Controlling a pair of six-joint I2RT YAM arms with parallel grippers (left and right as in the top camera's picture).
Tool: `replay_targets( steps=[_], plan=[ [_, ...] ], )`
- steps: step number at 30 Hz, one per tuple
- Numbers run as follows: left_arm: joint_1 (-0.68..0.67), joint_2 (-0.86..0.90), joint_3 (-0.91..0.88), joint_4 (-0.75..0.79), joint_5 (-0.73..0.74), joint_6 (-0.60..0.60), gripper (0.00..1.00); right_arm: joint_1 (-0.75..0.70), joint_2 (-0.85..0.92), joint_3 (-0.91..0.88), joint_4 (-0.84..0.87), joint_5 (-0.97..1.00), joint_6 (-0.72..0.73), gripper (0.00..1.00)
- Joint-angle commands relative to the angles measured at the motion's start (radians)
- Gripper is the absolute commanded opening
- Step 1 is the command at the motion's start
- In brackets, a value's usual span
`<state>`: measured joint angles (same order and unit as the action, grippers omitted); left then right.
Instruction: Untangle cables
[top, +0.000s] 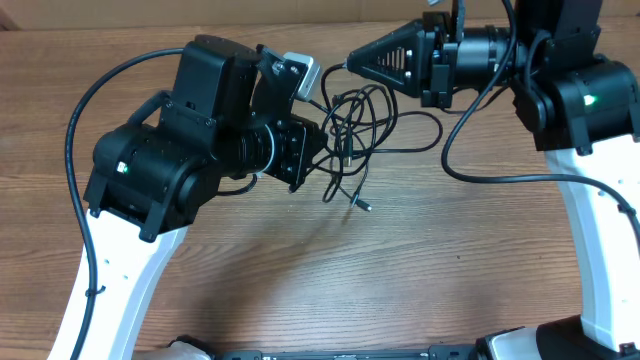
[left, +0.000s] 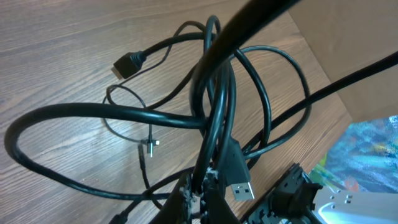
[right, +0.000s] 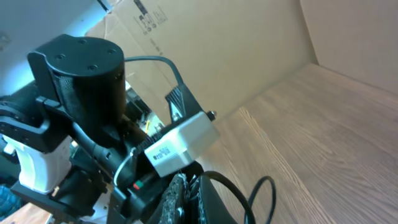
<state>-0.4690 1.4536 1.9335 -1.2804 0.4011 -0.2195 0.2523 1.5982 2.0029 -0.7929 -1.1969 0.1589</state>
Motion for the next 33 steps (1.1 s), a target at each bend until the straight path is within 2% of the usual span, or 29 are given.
replay_targets(
  steps=[1, 6, 9, 10, 13, 18, 21, 33],
  plan=[
    [0.003, -0.002, 0.016, 0.005, 0.014, 0.018, 0.10, 0.014, -0.016, 0.034, 0.032, -0.013, 0.059, 0.04],
    [0.003, -0.002, 0.016, 0.010, 0.010, 0.018, 0.23, 0.021, -0.016, 0.035, 0.048, -0.016, 0.077, 0.04],
    [0.003, -0.002, 0.016, 0.010, 0.010, 0.019, 0.24, 0.022, -0.016, 0.035, 0.053, -0.016, 0.077, 0.04],
    [0.003, -0.002, 0.016, 0.010, 0.010, 0.019, 0.23, 0.021, -0.016, 0.035, 0.054, -0.016, 0.077, 0.04],
    [0.003, -0.002, 0.016, 0.010, 0.006, 0.018, 0.10, 0.022, -0.016, 0.035, 0.055, -0.017, 0.078, 0.04],
    [0.003, -0.002, 0.016, 0.024, 0.006, 0.018, 0.15, 0.022, -0.016, 0.035, 0.056, -0.016, 0.078, 0.04],
    [0.003, -0.002, 0.016, 0.033, 0.006, 0.018, 0.04, 0.022, -0.016, 0.035, 0.060, -0.016, 0.078, 0.04],
    [0.004, -0.002, 0.016, 0.025, -0.063, 0.002, 0.04, -0.026, -0.016, 0.035, 0.067, -0.016, 0.077, 0.04]
  ],
)
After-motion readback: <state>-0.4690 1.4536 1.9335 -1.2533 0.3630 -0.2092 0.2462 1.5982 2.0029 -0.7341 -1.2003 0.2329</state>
